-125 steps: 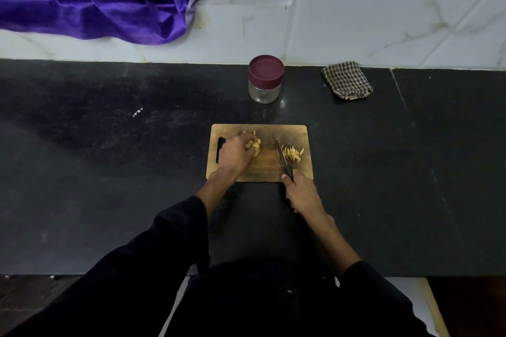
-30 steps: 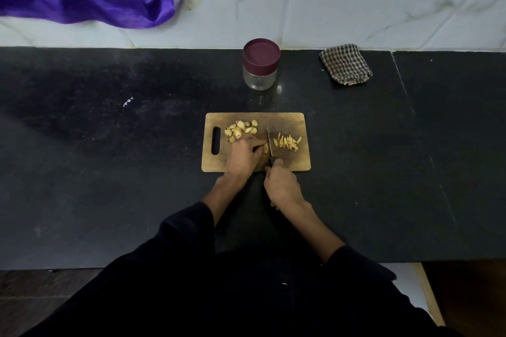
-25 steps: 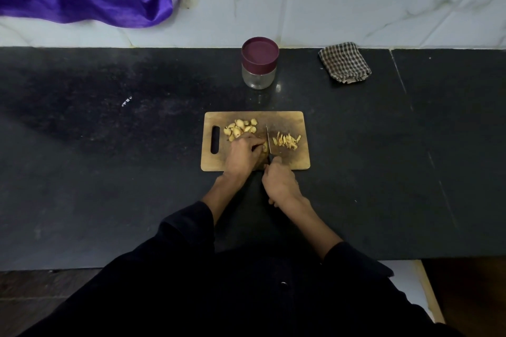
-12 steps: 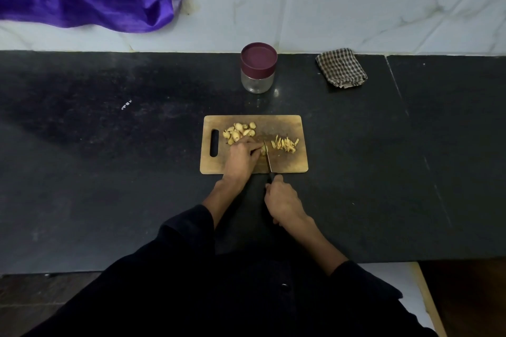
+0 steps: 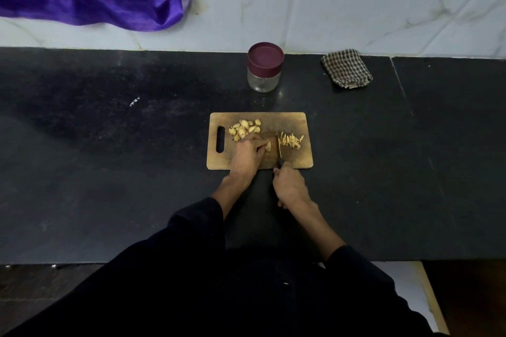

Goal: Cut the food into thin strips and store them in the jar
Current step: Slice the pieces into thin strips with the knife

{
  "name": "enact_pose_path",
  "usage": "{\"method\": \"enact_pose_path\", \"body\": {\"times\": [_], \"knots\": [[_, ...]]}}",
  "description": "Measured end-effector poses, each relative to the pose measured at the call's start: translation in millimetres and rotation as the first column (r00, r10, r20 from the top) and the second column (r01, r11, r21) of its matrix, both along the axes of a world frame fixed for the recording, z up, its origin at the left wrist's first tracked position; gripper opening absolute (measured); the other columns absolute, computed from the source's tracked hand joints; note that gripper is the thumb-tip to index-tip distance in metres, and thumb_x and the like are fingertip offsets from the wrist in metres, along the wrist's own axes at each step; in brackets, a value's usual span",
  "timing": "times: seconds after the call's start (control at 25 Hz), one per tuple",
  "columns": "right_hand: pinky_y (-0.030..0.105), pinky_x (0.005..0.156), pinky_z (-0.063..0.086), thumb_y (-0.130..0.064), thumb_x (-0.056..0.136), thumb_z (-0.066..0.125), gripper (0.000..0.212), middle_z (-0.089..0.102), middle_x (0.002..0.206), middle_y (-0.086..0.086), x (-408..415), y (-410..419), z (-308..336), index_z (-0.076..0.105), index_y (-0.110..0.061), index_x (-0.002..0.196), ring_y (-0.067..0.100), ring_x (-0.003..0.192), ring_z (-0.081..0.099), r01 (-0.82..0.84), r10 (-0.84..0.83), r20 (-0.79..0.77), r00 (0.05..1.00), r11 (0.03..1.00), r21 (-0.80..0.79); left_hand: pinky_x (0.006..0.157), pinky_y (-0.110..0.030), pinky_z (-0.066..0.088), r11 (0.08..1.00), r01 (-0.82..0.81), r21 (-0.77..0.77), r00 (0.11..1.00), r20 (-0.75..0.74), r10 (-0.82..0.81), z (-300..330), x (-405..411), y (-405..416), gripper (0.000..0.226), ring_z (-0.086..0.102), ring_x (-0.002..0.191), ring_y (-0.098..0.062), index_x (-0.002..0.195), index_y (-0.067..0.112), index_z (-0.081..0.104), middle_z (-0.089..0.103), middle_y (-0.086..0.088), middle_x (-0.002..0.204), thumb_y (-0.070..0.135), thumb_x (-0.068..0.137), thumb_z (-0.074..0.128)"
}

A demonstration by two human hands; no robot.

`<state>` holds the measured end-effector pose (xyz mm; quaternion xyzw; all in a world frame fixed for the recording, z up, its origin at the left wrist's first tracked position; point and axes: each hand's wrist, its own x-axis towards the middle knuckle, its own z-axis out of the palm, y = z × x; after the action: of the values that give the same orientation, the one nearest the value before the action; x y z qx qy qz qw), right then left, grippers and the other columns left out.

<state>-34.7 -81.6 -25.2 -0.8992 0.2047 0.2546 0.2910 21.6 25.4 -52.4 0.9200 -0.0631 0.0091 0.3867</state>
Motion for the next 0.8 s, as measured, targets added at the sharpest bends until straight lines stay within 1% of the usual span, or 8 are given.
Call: {"method": "enact_pose_path", "body": {"times": [0.08, 0.16, 0.36, 0.44, 0.56, 0.64, 0.72, 0.8], "knots": [[0.048, 0.069, 0.06, -0.034, 0.105, 0.036, 0.027, 0.062, 0.09, 0.009, -0.6, -6.2, 1.1, 0.046, -0.01, 0.112, 0.024, 0.061, 0.068, 0.017, -0.018, 0.014, 1.0, 1.0, 0.012, 0.084, -0.018, 0.046, 1.0, 0.003, -0.01, 1.0, 0.0, -0.003, -2.8, 1.2, 0.3, 0.02, 0.059, 0.091, -0.011, 0.106, 0.006, 0.07, 0.065, -0.005, 0.104, 0.007, 0.087, 0.064], [0.049, 0.07, 0.06, -0.035, 0.105, 0.036, 0.027, 0.062, 0.088, 0.009, -1.5, -9.3, 2.9, 0.046, -0.011, 0.111, 0.025, 0.063, 0.069, 0.022, -0.022, 0.038, 0.999, 1.0, 0.016, 0.085, -0.024, 0.048, 1.0, 0.012, -0.027, 1.0, -0.007, -0.012, -4.6, 2.3, 0.8, 0.02, 0.06, 0.092, -0.014, 0.106, 0.006, 0.071, 0.065, -0.005, 0.103, 0.007, 0.087, 0.064], [0.045, 0.063, 0.06, -0.034, 0.106, 0.036, 0.024, 0.062, 0.086, 0.01, -6.1, -0.6, 7.8, 0.045, -0.012, 0.105, 0.023, 0.056, 0.067, -0.055, 0.053, 0.045, 0.998, 0.998, 0.038, 0.086, -0.028, 0.05, 1.0, 0.02, -0.017, 1.0, -0.023, -0.02, -7.9, 3.7, 2.3, 0.023, 0.06, 0.094, -0.014, 0.109, 0.007, 0.069, 0.064, -0.004, 0.107, 0.007, 0.088, 0.063], [0.043, 0.062, 0.06, -0.035, 0.106, 0.036, 0.024, 0.062, 0.086, 0.009, -4.6, 4.0, 7.4, 0.045, -0.013, 0.104, 0.022, 0.054, 0.066, -0.074, 0.073, 0.049, 0.996, 0.997, 0.018, 0.087, -0.023, 0.048, 1.0, 0.022, -0.017, 1.0, -0.021, -0.022, -7.6, 3.8, 3.2, 0.023, 0.06, 0.094, -0.013, 0.11, 0.007, 0.069, 0.064, -0.004, 0.108, 0.006, 0.088, 0.062], [0.043, 0.063, 0.06, -0.034, 0.106, 0.037, 0.024, 0.062, 0.087, 0.009, -2.4, 5.6, 5.9, 0.046, -0.012, 0.103, 0.02, 0.054, 0.065, -0.088, 0.089, 0.066, 0.994, 0.996, -0.016, 0.082, -0.013, 0.043, 1.0, 0.022, -0.018, 1.0, -0.009, -0.022, -7.3, 3.2, 3.2, 0.022, 0.059, 0.091, -0.01, 0.109, 0.005, 0.069, 0.064, -0.004, 0.107, 0.005, 0.088, 0.062], [0.046, 0.068, 0.059, -0.034, 0.105, 0.037, 0.023, 0.063, 0.09, 0.01, -1.2, 7.0, 4.5, 0.046, -0.012, 0.103, 0.023, 0.06, 0.067, -0.09, 0.092, 0.07, 0.993, 0.995, -0.032, 0.082, -0.016, 0.046, 1.0, 0.022, -0.017, 1.0, 0.0, -0.022, -7.9, 2.6, 2.9, 0.022, 0.059, 0.091, -0.011, 0.108, 0.006, 0.07, 0.064, -0.004, 0.106, 0.006, 0.088, 0.063], [0.049, 0.074, 0.058, -0.033, 0.105, 0.038, 0.024, 0.063, 0.098, 0.012, -1.0, 8.7, 3.3, 0.047, -0.011, 0.108, 0.029, 0.077, 0.069, -0.081, 0.083, 0.07, 0.994, 0.996, -0.037, 0.083, -0.02, 0.048, 1.0, 0.02, -0.024, 1.0, 0.001, -0.02, -9.5, 3.1, 3.1, 0.022, 0.06, 0.091, -0.012, 0.108, 0.006, 0.07, 0.064, -0.005, 0.106, 0.006, 0.087, 0.063], [0.052, 0.077, 0.057, -0.032, 0.105, 0.038, 0.024, 0.062, 0.103, 0.014, -0.9, 10.5, 2.0, 0.046, -0.01, 0.11, 0.034, 0.086, 0.068, -0.082, 0.085, 0.08, 0.993, 0.996, -0.042, 0.085, -0.024, 0.05, 1.0, 0.021, -0.014, 1.0, -0.001, -0.021, -10.6, 3.8, 3.1, 0.022, 0.061, 0.092, -0.013, 0.108, 0.007, 0.07, 0.064, -0.004, 0.107, 0.006, 0.087, 0.064]]}}
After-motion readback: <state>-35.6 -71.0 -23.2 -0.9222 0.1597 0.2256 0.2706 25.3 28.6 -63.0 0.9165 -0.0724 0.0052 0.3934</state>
